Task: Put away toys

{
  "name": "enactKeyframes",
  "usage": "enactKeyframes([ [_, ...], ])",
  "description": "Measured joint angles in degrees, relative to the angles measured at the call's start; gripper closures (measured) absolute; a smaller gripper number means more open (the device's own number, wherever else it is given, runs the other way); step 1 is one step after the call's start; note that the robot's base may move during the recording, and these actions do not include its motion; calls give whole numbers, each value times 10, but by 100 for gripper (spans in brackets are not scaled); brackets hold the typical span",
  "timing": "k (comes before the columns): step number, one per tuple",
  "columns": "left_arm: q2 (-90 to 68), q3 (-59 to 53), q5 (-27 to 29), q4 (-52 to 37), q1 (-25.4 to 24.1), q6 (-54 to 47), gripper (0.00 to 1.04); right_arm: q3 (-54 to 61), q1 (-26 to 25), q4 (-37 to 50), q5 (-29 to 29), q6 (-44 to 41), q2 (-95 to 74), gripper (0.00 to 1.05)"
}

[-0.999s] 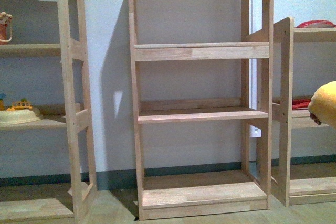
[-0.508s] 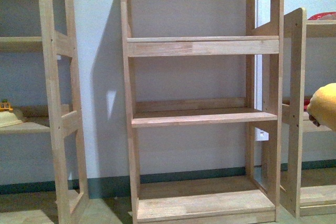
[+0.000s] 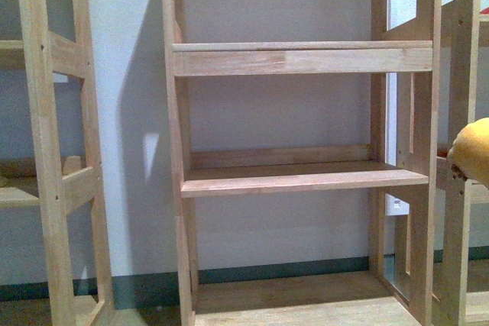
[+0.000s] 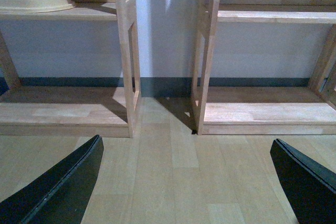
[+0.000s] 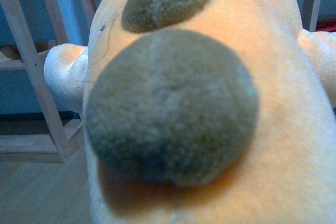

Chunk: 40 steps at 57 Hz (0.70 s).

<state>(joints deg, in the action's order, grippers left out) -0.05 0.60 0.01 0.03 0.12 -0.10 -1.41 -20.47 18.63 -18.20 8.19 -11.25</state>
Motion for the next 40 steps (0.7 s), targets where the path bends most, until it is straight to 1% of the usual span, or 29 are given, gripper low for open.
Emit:
enactKeyframes([
  [40,0,0,0,0,0,0,6,0,0,0,0,0,0,85],
])
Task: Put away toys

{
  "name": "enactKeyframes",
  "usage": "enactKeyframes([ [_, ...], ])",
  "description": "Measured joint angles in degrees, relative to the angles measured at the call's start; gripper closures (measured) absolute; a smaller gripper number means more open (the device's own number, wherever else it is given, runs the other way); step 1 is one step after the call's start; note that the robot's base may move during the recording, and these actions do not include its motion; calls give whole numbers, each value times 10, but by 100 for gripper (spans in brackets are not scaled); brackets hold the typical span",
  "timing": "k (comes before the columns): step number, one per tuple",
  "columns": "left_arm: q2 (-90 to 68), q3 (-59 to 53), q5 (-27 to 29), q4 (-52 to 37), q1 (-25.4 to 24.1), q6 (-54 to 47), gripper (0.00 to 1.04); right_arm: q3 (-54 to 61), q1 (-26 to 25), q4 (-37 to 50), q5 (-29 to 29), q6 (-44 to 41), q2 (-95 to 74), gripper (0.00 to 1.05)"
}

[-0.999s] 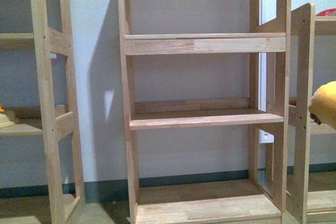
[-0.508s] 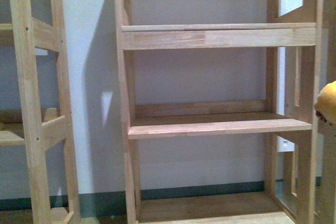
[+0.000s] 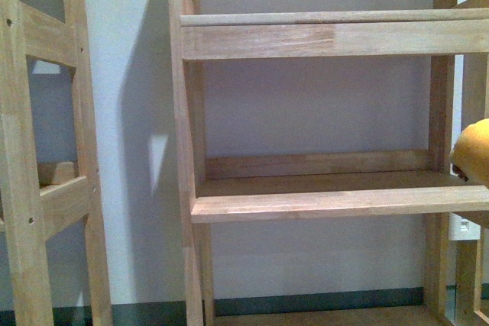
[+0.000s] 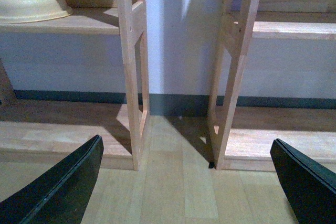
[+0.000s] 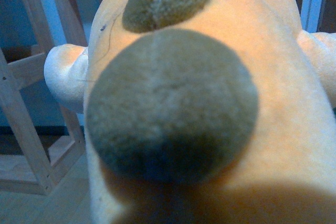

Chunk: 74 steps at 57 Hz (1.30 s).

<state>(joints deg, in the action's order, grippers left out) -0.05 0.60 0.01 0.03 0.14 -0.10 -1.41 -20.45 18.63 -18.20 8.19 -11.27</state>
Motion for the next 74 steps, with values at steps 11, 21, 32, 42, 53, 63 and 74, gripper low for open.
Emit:
enactKeyframes([
  [11,0,0,0,0,0,0,6,0,0,0,0,0,0,85],
  [21,0,0,0,0,0,0,6,0,0,0,0,0,0,85],
  [32,0,0,0,0,0,0,6,0,0,0,1,0,0,85],
  [42,0,0,0,0,0,0,6,0,0,0,2,0,0,85],
  [53,0,0,0,0,0,0,6,-14,-2,-38,-13,-31,-7,85],
  [63,0,0,0,0,0,0,6,-120,12,-19,0,-85,-90,85],
  [74,0,0,0,0,0,0,6,-262,44,4,18,-89,-169,85],
])
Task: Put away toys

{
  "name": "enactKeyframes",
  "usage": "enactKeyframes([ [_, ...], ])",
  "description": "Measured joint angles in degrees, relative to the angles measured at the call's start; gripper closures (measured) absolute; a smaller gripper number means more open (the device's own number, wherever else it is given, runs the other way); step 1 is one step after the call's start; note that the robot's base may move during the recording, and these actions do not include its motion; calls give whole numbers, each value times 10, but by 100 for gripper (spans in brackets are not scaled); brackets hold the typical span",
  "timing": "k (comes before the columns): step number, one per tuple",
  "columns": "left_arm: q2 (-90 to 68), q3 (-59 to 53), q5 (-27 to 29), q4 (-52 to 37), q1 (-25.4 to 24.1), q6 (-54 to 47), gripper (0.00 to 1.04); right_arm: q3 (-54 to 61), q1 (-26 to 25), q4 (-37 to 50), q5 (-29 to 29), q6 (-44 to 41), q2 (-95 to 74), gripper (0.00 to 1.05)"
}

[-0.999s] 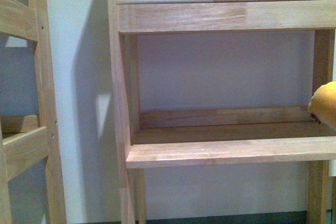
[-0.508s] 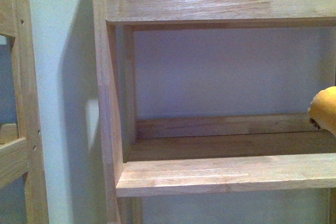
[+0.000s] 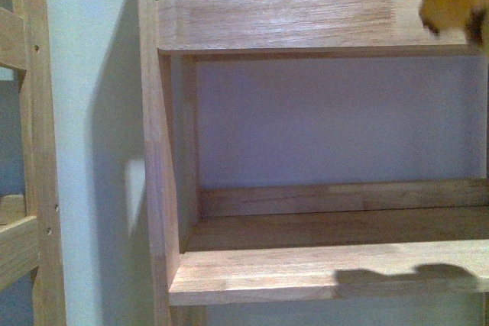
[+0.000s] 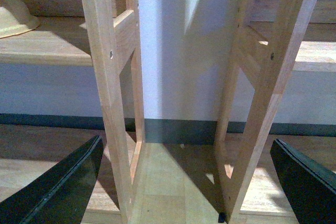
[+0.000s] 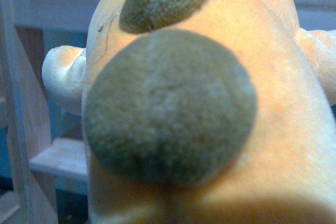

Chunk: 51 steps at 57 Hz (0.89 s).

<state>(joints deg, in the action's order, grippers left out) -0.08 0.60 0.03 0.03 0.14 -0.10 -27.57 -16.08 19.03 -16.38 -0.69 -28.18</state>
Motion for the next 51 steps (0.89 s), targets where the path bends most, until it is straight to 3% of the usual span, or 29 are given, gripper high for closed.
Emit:
enactKeyframes([
  [19,0,0,0,0,0,0,6,-253,95,-41,80,11,-178,85],
  [51,0,0,0,0,0,0,6,-653,229,-154,146,51,-456,85],
])
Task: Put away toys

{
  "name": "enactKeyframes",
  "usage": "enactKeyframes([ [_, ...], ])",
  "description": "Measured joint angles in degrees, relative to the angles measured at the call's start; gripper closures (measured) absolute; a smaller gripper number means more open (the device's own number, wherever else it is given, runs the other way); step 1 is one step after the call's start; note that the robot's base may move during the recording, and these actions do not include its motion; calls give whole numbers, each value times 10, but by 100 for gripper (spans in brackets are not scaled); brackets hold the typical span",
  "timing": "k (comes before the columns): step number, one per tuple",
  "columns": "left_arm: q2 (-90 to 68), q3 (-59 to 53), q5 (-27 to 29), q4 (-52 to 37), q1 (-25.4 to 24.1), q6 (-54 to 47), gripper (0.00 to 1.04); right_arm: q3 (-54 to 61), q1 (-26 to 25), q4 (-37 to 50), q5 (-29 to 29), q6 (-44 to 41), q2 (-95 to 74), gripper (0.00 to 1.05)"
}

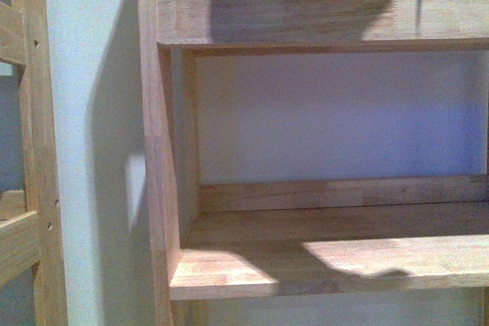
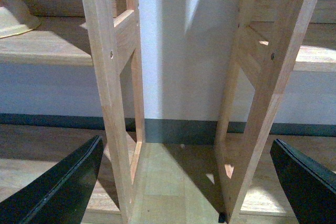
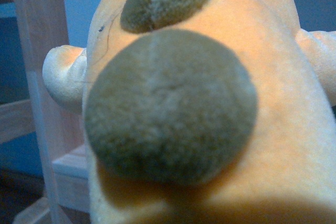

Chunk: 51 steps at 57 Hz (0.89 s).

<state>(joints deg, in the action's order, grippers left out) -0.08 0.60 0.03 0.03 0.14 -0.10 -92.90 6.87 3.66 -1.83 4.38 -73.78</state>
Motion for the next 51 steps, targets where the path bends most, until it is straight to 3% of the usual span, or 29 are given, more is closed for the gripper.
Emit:
enactKeyframes([
  [17,0,0,0,0,0,0,6,-168,-8,-48,9,60,-128,85],
  [32,0,0,0,0,0,0,6,-305,-21,-74,-36,190,-251,85],
  [51,0,0,0,0,0,0,6,-433,-23,-117,-67,256,-364,85],
])
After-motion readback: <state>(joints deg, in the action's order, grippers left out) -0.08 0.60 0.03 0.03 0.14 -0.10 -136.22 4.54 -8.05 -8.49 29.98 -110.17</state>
